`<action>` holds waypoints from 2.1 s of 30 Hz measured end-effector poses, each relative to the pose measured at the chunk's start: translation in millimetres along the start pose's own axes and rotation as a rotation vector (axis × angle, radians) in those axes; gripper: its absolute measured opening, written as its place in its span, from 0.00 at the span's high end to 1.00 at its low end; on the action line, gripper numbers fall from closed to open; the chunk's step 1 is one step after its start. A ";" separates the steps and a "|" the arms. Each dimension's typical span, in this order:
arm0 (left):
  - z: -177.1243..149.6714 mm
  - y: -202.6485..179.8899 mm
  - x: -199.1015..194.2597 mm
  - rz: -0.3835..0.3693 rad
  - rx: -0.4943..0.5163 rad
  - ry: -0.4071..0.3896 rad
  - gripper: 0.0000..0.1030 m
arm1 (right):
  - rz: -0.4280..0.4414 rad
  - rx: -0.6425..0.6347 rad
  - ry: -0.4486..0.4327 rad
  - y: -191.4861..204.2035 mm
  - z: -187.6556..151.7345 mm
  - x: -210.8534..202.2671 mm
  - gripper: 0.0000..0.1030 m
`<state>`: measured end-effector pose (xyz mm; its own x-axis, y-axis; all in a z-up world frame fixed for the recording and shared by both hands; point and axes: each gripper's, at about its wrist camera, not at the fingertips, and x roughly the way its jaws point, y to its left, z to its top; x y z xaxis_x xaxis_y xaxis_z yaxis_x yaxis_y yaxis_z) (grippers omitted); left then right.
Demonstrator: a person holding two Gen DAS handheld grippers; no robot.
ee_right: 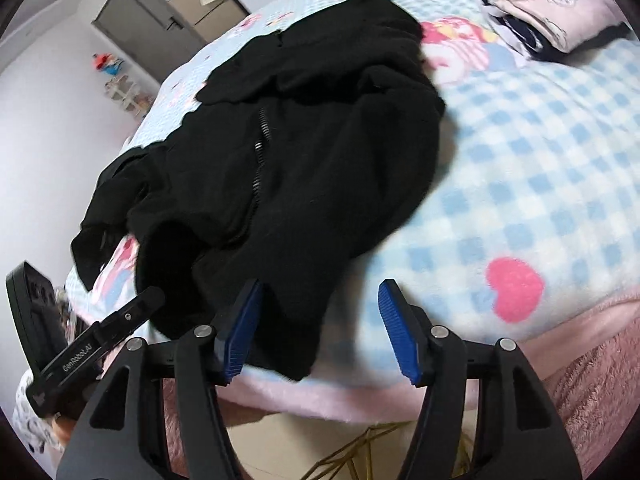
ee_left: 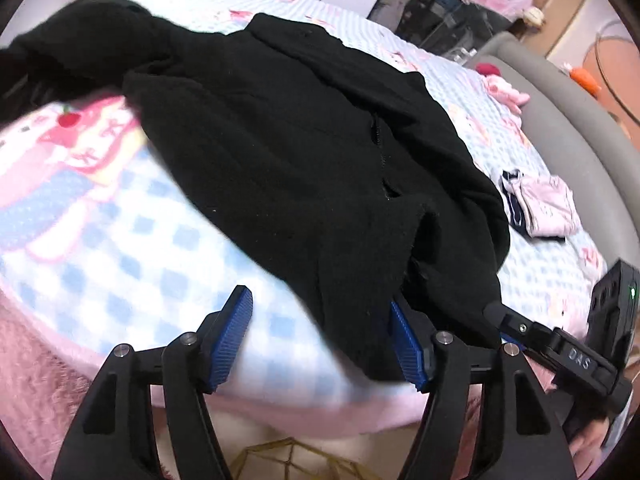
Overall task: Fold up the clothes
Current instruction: 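Lower the black jacket onto the bedspread with both grippers and release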
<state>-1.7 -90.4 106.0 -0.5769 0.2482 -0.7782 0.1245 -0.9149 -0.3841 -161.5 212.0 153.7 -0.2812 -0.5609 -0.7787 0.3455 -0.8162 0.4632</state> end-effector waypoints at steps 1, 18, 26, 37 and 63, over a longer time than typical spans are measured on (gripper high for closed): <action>-0.9 -1.5 2.6 0.003 0.006 -0.004 0.34 | 0.004 0.000 0.000 0.5 -0.1 3.4 0.41; 0.2 -8.5 34.5 -0.017 0.058 -0.124 0.62 | 0.054 0.002 -0.070 6.1 9.8 47.0 0.78; -10.3 20.0 62.8 -0.054 -0.143 -0.139 0.58 | 0.085 0.020 -0.029 -0.9 8.1 76.8 0.58; 4.2 12.0 75.9 -0.116 -0.050 -0.052 0.17 | 0.145 -0.011 0.029 8.5 12.5 89.4 0.35; -8.4 -16.3 12.3 0.076 0.187 -0.075 0.88 | -0.017 -0.145 -0.093 44.2 14.1 45.7 0.86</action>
<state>-4.0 -69.7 98.5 -0.6308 0.1584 -0.7596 0.0219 -0.9749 -0.2214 -171.7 148.3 144.5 -0.3674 -0.5632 -0.7402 0.4639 -0.8007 0.3790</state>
